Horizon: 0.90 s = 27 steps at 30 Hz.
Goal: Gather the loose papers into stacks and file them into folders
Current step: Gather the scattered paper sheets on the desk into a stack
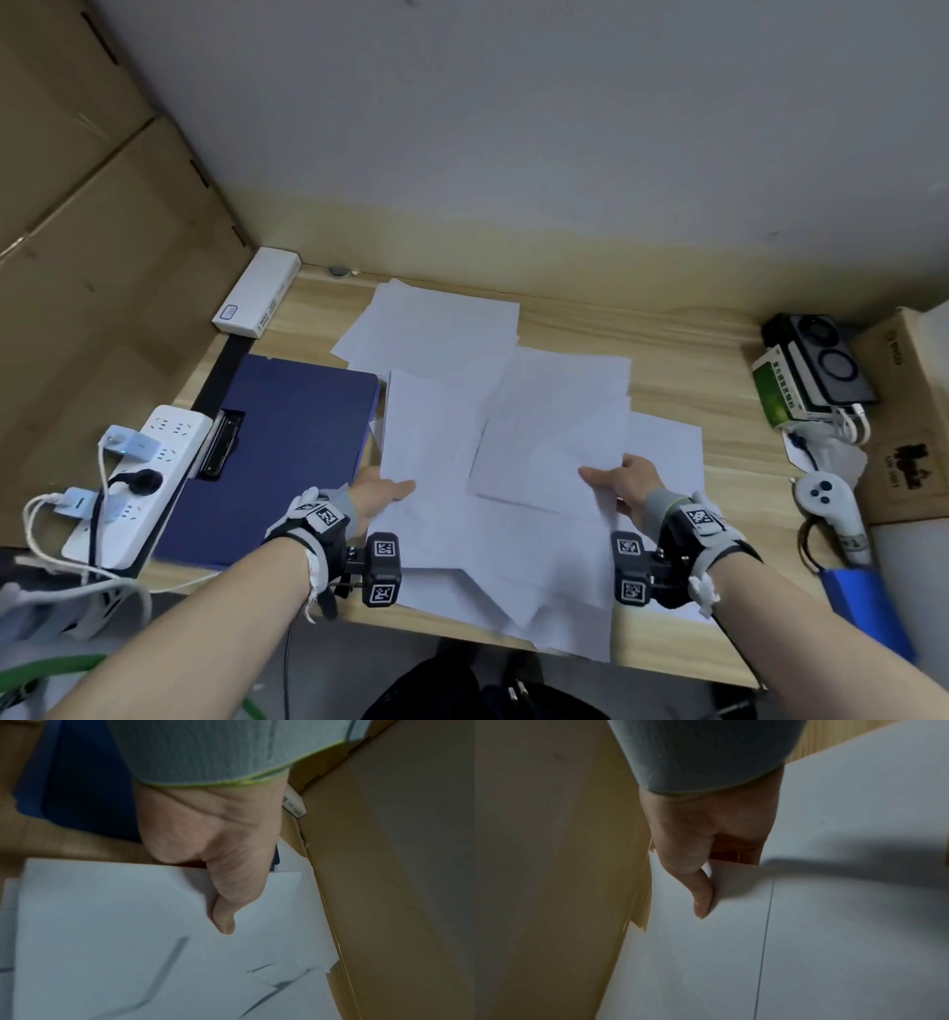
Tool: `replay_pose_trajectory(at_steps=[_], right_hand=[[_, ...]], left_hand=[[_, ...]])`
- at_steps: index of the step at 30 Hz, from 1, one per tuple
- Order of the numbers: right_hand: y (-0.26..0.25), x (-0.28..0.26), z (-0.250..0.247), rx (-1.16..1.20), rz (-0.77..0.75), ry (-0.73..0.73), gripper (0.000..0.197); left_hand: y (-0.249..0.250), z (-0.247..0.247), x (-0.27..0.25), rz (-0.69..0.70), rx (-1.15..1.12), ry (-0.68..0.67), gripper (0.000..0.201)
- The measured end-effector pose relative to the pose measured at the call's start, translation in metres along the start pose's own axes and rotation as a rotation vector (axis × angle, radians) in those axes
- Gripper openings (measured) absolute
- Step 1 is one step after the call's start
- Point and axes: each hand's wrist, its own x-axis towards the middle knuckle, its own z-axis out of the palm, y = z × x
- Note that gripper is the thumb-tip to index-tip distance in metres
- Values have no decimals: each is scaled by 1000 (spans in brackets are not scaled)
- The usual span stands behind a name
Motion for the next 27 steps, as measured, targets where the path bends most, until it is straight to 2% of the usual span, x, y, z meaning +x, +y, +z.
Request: replay_pose_trajectory(at_steps=[2,3,6,8,9,10,12,13,14,16,20,24,26,27], right_hand=[[7,0,7,-101,12,-37,29],[8,-2,12,-121,17,-43,32],[16,5,29,-141,-4,2,40],[22,5,40,-117,-3,24,38],[23,3,47,-78,-2,29,29],[25,2,55,-52,-3,21,21],[26,1,67,-61,-12,-3,22],[26,0,73,-96,-29,-26,22],[27,1,77,-130,-52,-38,26],[27,1,82,-154,-73,-43,38],[11,-4,78,-126,-92,-23,45],[-27,-15,59,11,-159,-85,59],[-54,-22,54,118,-204,-160,52],[-73,-27,50,163,-250,-168,46]], left_hand=[[-6,-1,9,-26,39,-21,89],[-16,-1,23,-26,11,-20,92],[-11,12,3,-55,-74,-98,87],[-10,22,-6,-25,-51,-129,68],[-13,24,-3,-8,-32,-112,73],[-17,28,-2,-6,-10,-99,92],[-24,34,8,-12,14,-51,129],[-25,36,9,-3,17,-37,133],[-20,40,0,1,16,-44,126],[-12,48,-11,14,19,-13,100],[7,44,-18,82,-22,9,51],[46,31,-37,256,-149,-24,31],[68,26,-40,302,-172,-27,41],[85,24,-51,340,-189,-29,39]])
